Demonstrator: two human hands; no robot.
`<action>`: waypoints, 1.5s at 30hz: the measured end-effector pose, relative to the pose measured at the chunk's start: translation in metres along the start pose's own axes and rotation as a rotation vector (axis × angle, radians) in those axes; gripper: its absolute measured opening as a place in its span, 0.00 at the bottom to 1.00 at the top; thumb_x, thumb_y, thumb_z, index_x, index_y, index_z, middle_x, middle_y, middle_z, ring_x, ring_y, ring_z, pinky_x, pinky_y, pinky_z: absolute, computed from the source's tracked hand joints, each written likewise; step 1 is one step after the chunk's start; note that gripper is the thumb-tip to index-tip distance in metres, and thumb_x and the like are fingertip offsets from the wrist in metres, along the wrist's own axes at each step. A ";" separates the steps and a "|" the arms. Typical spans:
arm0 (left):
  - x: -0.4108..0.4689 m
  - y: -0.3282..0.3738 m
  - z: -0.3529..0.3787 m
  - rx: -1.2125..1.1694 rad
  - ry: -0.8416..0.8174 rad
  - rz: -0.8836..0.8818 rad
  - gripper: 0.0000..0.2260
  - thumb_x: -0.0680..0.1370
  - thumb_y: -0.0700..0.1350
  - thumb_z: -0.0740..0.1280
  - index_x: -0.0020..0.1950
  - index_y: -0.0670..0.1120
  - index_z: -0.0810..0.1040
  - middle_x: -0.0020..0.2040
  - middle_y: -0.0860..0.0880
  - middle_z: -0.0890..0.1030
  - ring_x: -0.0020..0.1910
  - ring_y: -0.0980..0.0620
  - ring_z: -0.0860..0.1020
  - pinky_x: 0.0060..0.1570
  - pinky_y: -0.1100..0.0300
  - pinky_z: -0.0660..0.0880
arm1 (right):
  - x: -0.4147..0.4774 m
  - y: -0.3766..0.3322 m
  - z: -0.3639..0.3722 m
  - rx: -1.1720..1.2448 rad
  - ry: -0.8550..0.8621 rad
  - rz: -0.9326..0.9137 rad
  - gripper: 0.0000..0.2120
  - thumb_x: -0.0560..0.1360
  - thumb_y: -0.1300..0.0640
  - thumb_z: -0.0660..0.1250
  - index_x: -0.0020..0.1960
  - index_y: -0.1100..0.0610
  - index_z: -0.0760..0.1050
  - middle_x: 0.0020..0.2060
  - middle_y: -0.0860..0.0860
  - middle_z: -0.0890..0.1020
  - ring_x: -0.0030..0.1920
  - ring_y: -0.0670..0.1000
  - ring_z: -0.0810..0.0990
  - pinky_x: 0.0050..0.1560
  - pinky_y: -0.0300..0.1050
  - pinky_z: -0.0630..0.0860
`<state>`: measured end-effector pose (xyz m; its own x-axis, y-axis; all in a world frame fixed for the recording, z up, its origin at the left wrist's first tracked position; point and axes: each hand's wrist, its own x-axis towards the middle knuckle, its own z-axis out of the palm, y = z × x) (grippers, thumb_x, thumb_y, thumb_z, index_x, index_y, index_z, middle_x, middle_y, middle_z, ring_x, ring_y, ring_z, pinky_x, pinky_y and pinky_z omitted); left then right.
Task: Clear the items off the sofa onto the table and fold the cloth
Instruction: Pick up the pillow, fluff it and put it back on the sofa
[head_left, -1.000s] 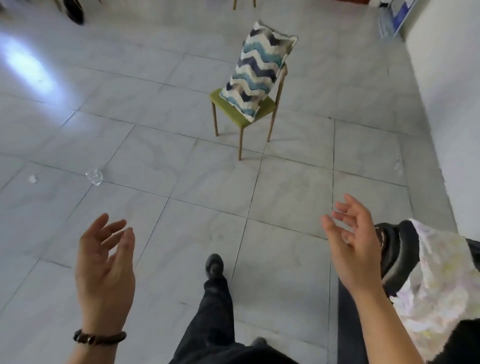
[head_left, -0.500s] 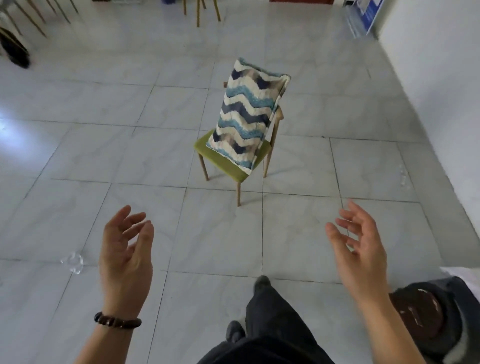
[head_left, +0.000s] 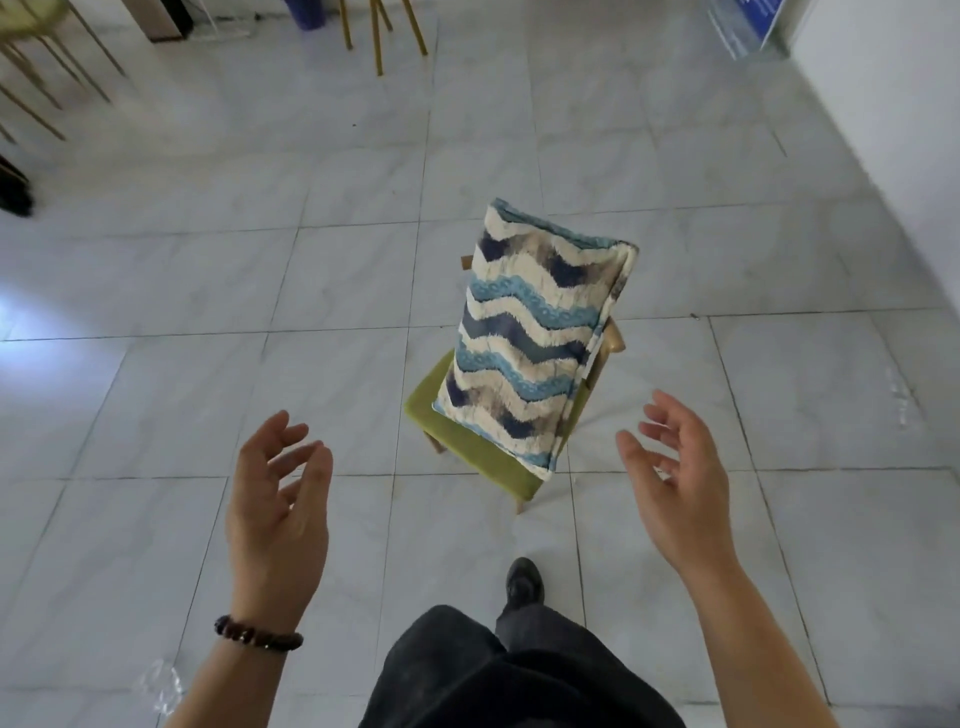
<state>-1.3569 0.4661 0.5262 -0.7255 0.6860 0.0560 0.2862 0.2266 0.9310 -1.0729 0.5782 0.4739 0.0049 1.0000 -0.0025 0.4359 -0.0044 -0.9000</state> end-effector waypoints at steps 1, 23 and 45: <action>0.021 0.002 0.006 -0.008 0.004 -0.009 0.16 0.79 0.41 0.65 0.66 0.51 0.70 0.56 0.57 0.78 0.52 0.57 0.79 0.46 0.69 0.76 | 0.019 -0.008 0.011 -0.007 -0.016 -0.006 0.23 0.77 0.50 0.69 0.70 0.47 0.67 0.63 0.44 0.75 0.58 0.35 0.74 0.51 0.29 0.72; 0.408 -0.118 0.337 0.298 -0.813 -0.095 0.31 0.79 0.55 0.64 0.77 0.46 0.56 0.73 0.47 0.64 0.69 0.53 0.66 0.66 0.51 0.69 | 0.323 0.070 0.193 -0.113 0.184 0.605 0.44 0.75 0.42 0.71 0.80 0.49 0.48 0.77 0.50 0.58 0.74 0.51 0.64 0.71 0.59 0.69; 0.354 -0.050 0.388 0.301 -0.655 -0.019 0.19 0.78 0.54 0.66 0.52 0.42 0.62 0.37 0.55 0.70 0.29 0.66 0.69 0.31 0.62 0.67 | 0.317 0.084 0.148 -0.002 0.297 0.560 0.28 0.67 0.31 0.72 0.59 0.45 0.74 0.51 0.51 0.81 0.53 0.50 0.81 0.48 0.52 0.81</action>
<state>-1.3855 0.9658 0.3599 -0.2345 0.9323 -0.2753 0.5060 0.3589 0.7843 -1.1676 0.8950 0.3330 0.4822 0.8025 -0.3515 0.2969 -0.5271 -0.7962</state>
